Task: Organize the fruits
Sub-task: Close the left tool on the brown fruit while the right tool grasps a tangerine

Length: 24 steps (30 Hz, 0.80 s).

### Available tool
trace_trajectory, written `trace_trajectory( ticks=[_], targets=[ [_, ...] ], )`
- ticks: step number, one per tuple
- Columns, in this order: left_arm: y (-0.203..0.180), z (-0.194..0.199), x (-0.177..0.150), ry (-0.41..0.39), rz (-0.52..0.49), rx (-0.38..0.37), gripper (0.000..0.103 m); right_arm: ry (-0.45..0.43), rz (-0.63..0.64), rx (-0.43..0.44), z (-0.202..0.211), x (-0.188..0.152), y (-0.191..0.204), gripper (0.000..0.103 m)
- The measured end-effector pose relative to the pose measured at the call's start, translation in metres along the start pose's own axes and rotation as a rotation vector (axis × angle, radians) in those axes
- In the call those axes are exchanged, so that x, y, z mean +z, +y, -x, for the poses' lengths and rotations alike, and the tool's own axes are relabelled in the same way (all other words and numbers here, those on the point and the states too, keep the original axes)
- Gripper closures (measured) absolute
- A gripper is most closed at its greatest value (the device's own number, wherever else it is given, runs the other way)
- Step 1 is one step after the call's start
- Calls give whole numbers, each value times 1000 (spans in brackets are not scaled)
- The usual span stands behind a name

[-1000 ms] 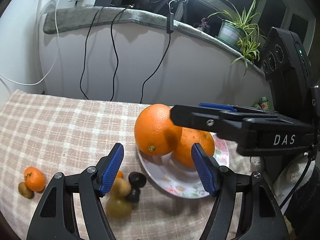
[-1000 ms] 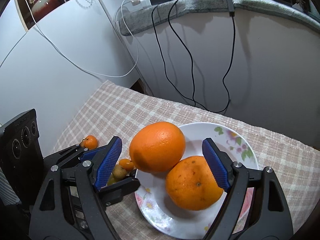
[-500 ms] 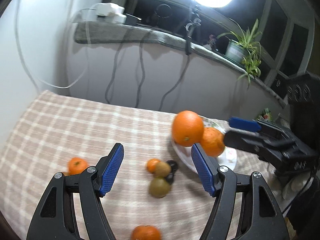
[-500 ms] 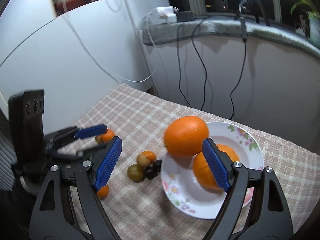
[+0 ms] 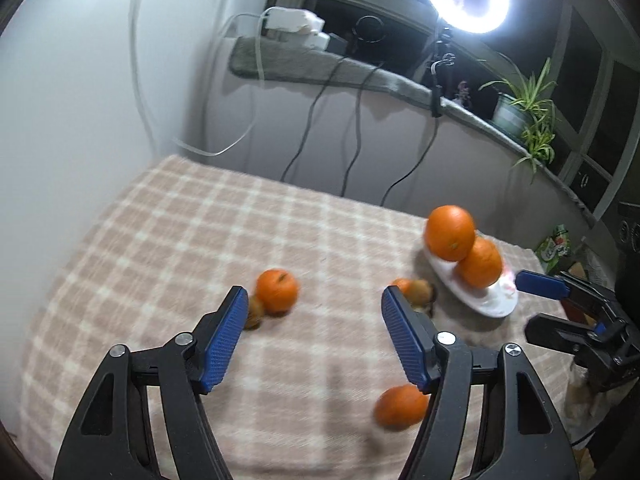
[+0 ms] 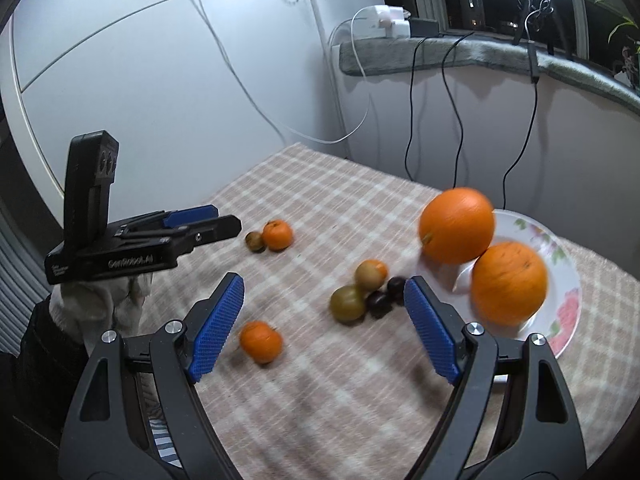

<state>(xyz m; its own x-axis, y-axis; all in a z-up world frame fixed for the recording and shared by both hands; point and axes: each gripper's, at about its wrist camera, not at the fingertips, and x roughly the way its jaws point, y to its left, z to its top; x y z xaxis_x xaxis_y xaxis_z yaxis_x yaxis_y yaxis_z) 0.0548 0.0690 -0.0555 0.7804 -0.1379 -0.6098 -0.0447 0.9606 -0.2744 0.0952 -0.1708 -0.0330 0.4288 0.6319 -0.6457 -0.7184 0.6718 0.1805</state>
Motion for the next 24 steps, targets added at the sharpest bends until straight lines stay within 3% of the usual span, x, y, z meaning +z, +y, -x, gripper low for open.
trace_trajectory(
  ticks=[7,12,24],
  targets=[
    [32,-16,-14,63,37,29,54,45,-18,40,-15,-19,16,18],
    [41,-28,-16,93,31,37,60,93,6,55,-30,-32,31,28],
    [40,-52,-13,145,-34,63,60,158,28,50,-58,-47,50,38]
  ],
)
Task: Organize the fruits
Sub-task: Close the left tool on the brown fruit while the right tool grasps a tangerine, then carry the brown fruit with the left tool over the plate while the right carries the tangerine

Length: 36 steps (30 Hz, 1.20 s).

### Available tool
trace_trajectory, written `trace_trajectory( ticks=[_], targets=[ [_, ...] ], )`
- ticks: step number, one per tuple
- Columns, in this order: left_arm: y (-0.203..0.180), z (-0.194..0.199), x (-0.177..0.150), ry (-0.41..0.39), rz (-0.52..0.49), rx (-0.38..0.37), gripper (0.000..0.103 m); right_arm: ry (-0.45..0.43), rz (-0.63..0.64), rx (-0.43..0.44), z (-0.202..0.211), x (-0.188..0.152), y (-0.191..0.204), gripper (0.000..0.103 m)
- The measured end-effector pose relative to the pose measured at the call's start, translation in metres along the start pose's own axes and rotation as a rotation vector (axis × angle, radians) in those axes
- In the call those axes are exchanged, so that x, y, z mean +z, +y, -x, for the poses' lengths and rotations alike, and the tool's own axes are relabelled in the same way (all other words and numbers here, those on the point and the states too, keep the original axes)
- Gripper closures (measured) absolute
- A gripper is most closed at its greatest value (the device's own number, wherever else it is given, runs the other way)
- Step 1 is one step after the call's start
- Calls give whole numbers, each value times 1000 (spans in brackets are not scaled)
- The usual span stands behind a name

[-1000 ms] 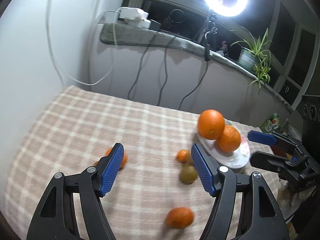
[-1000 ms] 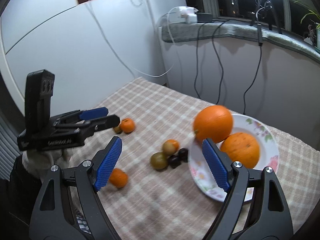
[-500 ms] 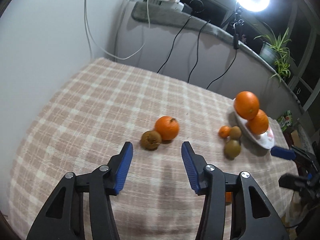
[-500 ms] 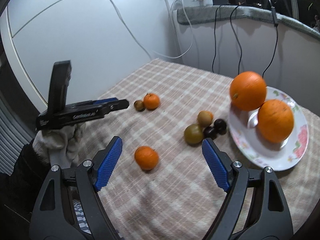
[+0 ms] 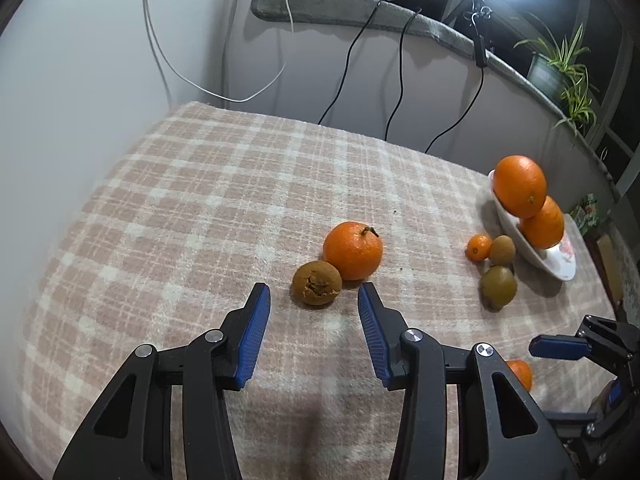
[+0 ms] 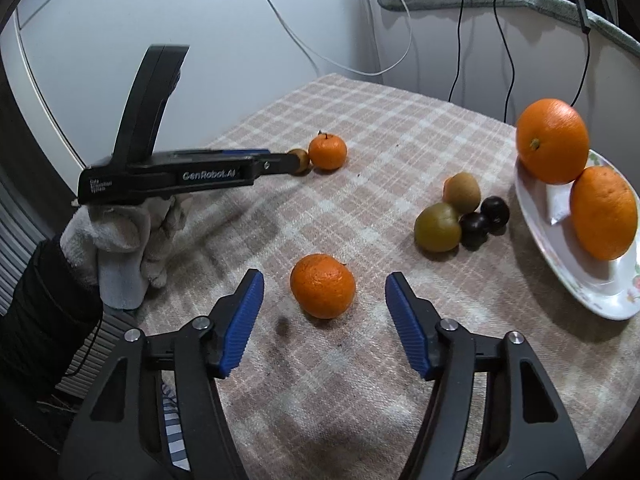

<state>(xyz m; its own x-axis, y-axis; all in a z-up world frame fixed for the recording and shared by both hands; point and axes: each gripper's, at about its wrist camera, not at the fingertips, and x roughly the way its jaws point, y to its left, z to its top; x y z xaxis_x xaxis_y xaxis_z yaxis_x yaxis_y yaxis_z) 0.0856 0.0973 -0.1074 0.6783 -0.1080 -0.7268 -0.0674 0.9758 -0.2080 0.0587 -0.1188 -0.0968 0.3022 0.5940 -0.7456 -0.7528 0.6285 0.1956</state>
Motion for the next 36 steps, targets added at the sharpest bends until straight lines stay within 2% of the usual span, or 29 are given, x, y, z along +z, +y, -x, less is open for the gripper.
trace_trajectory(
  ticks=[13,15,21,36],
  targets=[
    [-6,-13,0,30,-27,4,69,30,25,-14,-12,0,2,49],
    [-7,-14,1,30,-30,7,74,34,29,-17,-15,1,2,52],
    [-7,-15,1,28,-36,12,77,41,36,-17,-18,0,4,62],
    [-7,-6,-3,0,-30,-2,78,16,5,-14,-8,-1,-4,63]
  ],
)
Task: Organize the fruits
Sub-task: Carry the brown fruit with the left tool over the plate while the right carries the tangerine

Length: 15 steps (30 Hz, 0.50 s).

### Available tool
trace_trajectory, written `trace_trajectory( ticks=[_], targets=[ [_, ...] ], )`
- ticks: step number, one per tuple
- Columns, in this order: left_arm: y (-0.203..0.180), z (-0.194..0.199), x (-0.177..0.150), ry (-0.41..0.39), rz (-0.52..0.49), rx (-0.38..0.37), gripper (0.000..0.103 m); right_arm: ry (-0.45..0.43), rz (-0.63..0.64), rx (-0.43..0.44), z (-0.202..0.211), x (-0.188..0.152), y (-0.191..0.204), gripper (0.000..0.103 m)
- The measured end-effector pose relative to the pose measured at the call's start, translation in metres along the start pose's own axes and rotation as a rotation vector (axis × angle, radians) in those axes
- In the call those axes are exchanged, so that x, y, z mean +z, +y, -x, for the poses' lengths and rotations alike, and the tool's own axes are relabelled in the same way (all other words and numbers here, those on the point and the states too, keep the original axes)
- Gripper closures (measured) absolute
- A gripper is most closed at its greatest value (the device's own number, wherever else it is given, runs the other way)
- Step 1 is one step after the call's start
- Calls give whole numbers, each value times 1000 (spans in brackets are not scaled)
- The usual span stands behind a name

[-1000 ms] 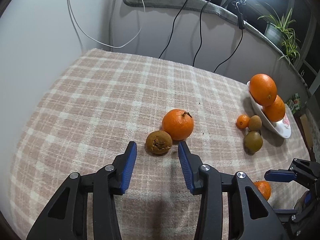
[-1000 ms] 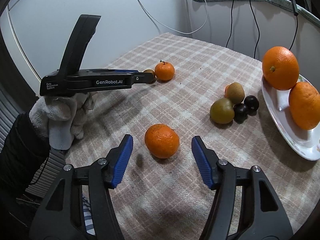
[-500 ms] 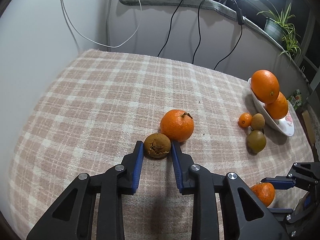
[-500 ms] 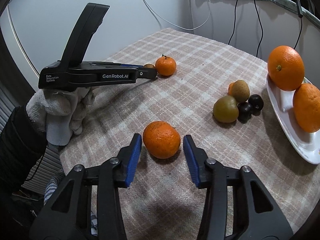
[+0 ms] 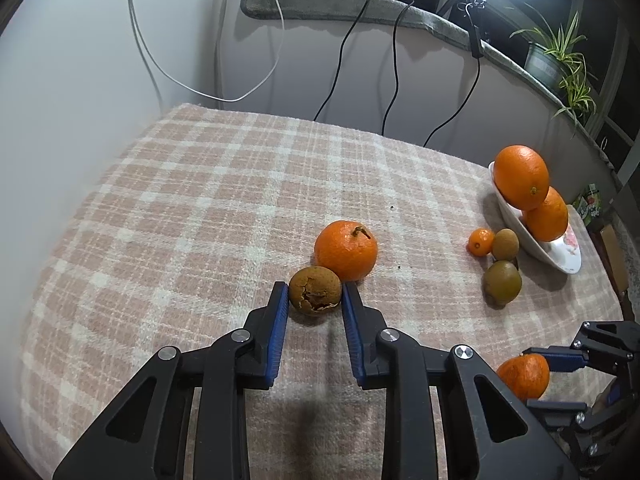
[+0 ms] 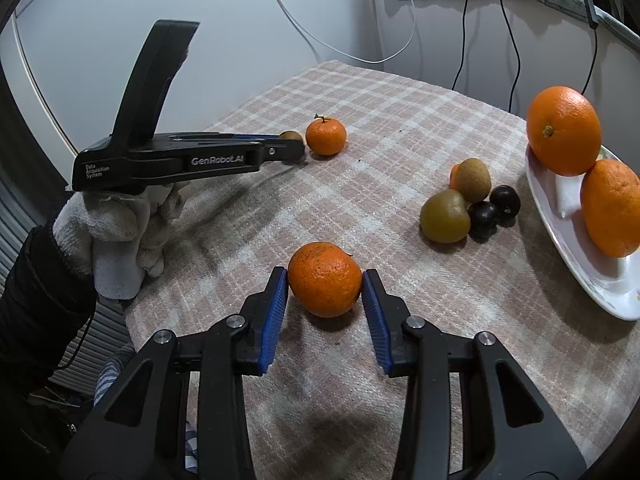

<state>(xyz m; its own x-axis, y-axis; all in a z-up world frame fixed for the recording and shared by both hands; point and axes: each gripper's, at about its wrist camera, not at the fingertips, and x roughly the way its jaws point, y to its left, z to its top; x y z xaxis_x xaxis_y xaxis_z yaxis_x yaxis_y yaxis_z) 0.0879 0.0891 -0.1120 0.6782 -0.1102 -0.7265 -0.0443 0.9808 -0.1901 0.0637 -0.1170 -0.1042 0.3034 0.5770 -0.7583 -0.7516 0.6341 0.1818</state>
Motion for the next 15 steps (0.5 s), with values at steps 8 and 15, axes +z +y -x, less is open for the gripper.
trace_trajectory(
  ticks=[8,15],
  targets=[
    [-15,18,2,-32,-14,-36,78,-45,-46,-24,20,-1,-16,63],
    [-42,26,6,-51,-49,-93,78,-89,-99,-65,43,-5,-40,63]
  ],
)
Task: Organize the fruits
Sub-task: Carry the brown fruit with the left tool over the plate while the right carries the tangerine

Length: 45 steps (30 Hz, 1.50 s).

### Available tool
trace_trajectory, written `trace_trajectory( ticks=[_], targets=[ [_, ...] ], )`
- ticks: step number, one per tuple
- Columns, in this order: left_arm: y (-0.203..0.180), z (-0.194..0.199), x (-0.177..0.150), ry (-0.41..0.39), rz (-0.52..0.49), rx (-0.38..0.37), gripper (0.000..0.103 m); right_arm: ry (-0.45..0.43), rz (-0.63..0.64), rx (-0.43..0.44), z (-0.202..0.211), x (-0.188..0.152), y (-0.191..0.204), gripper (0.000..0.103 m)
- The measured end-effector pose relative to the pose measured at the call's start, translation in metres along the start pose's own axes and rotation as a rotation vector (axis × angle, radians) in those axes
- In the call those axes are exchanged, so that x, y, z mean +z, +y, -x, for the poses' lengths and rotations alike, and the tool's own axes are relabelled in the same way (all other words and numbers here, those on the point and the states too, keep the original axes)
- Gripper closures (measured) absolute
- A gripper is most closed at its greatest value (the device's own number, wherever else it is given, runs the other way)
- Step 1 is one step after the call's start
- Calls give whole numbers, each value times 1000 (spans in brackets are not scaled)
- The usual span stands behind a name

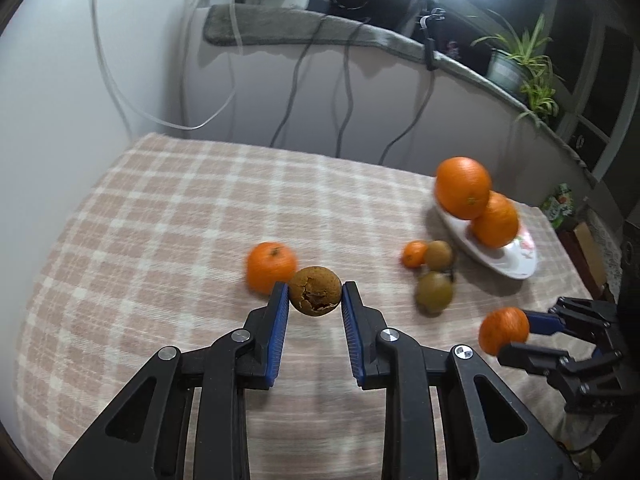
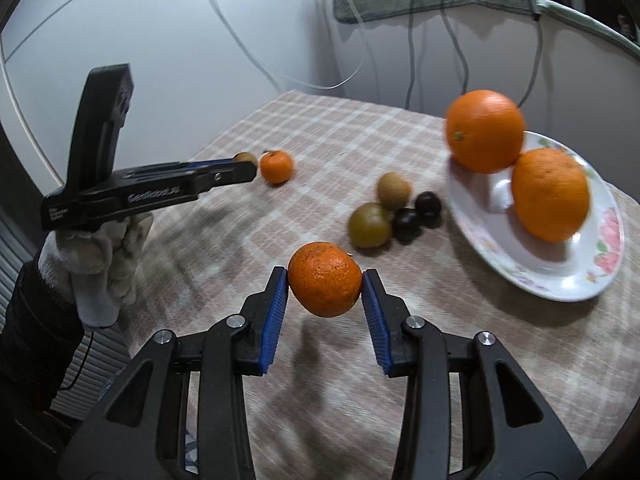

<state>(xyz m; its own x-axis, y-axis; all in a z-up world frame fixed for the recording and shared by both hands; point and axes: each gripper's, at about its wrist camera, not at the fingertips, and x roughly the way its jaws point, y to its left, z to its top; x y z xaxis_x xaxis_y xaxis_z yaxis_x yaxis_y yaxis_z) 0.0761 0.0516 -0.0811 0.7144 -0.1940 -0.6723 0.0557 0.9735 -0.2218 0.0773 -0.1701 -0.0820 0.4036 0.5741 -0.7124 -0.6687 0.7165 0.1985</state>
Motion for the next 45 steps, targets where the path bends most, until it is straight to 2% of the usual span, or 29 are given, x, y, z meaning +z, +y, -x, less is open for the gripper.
trace_trajectory(
  ticks=[20,30,45],
  targets=[
    [-99,-22,23,-5,-107,-176,78,-104,-141,-200,61,-3,-91,63],
    [-139,-44,27,22,-168,-196,78,-104,-169,-275,69,-1,-125,63],
    [-162,-64,30,46,-210,-174,78,-85,-172,-292,55,2,-143,63]
  ],
)
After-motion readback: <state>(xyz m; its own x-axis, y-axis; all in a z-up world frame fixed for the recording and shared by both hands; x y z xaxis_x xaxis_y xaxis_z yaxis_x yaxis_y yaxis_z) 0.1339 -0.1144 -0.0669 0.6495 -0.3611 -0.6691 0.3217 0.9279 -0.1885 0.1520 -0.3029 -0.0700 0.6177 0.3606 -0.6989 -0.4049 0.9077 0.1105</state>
